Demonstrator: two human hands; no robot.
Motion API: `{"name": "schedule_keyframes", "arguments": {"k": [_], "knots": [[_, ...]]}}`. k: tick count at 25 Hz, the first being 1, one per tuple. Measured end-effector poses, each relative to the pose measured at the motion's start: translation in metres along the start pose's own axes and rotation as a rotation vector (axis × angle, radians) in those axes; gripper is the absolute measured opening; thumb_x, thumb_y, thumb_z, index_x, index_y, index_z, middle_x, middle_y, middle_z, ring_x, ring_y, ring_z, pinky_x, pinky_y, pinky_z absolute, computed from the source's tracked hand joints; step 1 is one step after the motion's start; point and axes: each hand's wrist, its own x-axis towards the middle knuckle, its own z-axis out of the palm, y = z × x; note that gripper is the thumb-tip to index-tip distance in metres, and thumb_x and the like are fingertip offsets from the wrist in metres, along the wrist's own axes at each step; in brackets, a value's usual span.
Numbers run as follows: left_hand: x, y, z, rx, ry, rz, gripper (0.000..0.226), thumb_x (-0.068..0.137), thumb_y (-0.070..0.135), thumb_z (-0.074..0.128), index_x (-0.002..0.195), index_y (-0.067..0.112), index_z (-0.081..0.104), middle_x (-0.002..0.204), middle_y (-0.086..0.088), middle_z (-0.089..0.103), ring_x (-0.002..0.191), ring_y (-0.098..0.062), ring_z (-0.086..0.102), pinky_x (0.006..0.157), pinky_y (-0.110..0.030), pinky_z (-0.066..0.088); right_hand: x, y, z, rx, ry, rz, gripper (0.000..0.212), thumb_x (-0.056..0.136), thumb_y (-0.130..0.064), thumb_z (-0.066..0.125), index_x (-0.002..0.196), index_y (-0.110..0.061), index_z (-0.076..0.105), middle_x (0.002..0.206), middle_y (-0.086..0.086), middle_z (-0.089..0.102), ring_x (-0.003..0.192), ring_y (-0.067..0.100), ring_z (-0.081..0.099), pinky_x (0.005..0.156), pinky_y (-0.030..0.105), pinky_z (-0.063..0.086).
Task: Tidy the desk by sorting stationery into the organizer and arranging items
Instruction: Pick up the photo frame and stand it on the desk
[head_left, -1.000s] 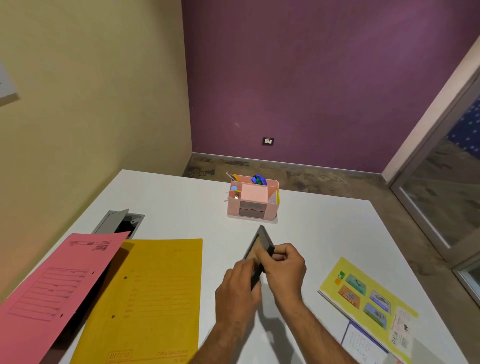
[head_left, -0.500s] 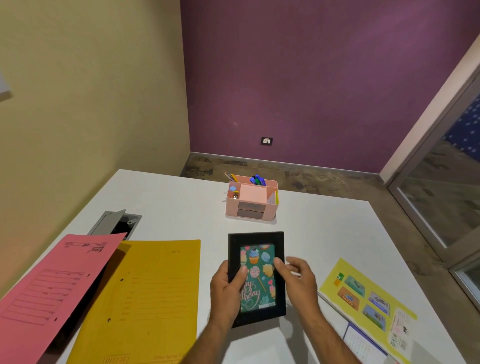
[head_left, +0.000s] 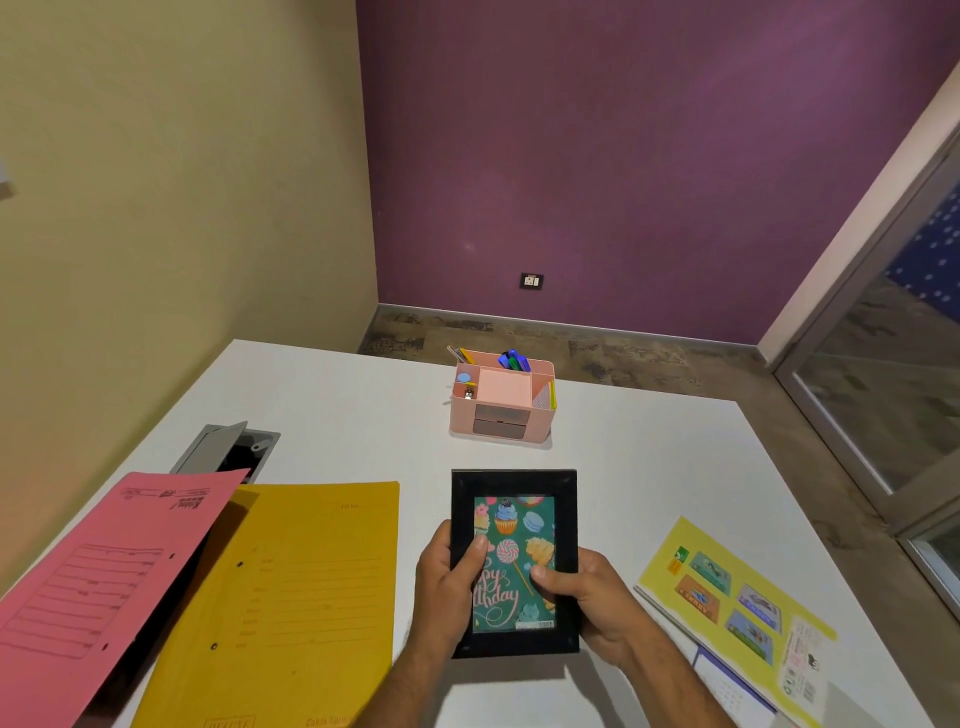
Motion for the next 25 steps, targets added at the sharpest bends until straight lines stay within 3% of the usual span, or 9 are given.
{"name": "schedule_keyframes", "arguments": {"k": [6,11,14,16,18,21,25], "knots": [[0.005,-0.004,0.003,0.053,-0.006,0.026,0.016,0.096,0.020,0.058,0.111,0.023,0.058,0.100,0.000,0.074,0.090,-0.021,0.074,0.073,-0.041,0.062,0.004,0.006,-0.004,0.019,0.034,-0.013,0.039,0.079,-0.001,0.076,0.116,0.002,0.065,0.113,0.026,0.070,0.104,0.044,0.067,0.097,0.062,0.049],[0.013,-0.007,0.007,0.090,-0.012,0.058,0.027,0.094,0.041,0.055,0.105,0.016,0.058,0.095,-0.002,0.074,0.087,-0.020,0.074,0.070,-0.038,0.061,0.007,0.011,-0.007,0.032,0.105,-0.078,0.037,0.080,0.004,0.072,0.116,0.000,0.063,0.108,0.022,0.072,0.099,0.042,0.070,0.090,0.058,0.054],[0.023,-0.011,0.014,0.199,0.078,0.053,0.023,0.103,0.031,0.044,0.095,0.015,0.060,0.089,0.001,0.071,0.083,-0.012,0.071,0.061,-0.018,0.055,0.011,0.011,-0.019,0.084,0.199,-0.161,0.035,0.079,0.009,0.069,0.113,0.000,0.064,0.105,0.022,0.074,0.095,0.040,0.072,0.076,0.048,0.061],[0.035,-0.023,0.013,0.378,0.085,0.069,0.014,0.101,0.029,0.049,0.092,0.027,0.060,0.092,0.007,0.070,0.087,-0.012,0.066,0.063,-0.013,0.052,0.016,0.008,-0.037,0.131,0.247,-0.214,0.038,0.076,0.009,0.070,0.113,0.002,0.063,0.106,0.022,0.073,0.093,0.039,0.072,0.069,0.042,0.061],[0.052,-0.043,0.012,0.619,-0.003,0.096,0.004,0.097,0.040,0.053,0.095,0.038,0.055,0.099,0.013,0.067,0.094,-0.010,0.063,0.076,-0.024,0.057,0.021,0.001,-0.062,0.146,0.291,-0.271,0.056,0.064,-0.008,0.087,0.114,0.002,0.063,0.106,0.021,0.073,0.092,0.037,0.073,0.068,0.040,0.061],[0.068,-0.056,0.026,0.965,-0.119,0.156,0.021,0.094,0.054,0.046,0.112,0.043,0.050,0.115,0.012,0.062,0.101,-0.010,0.061,0.090,-0.030,0.053,0.029,-0.014,-0.104,0.115,0.376,-0.317,0.096,0.031,-0.038,0.099,0.112,-0.001,0.065,0.107,0.019,0.074,0.092,0.035,0.073,0.069,0.041,0.061],[0.091,-0.057,0.072,1.098,-0.200,0.350,0.037,0.095,0.049,0.045,0.127,0.033,0.051,0.122,0.011,0.060,0.115,-0.012,0.055,0.099,-0.028,0.041,0.044,-0.037,-0.170,0.092,0.492,-0.366,0.101,0.022,-0.048,0.098,0.108,-0.007,0.066,0.101,0.012,0.076,0.086,0.027,0.075,0.066,0.036,0.061]]}}
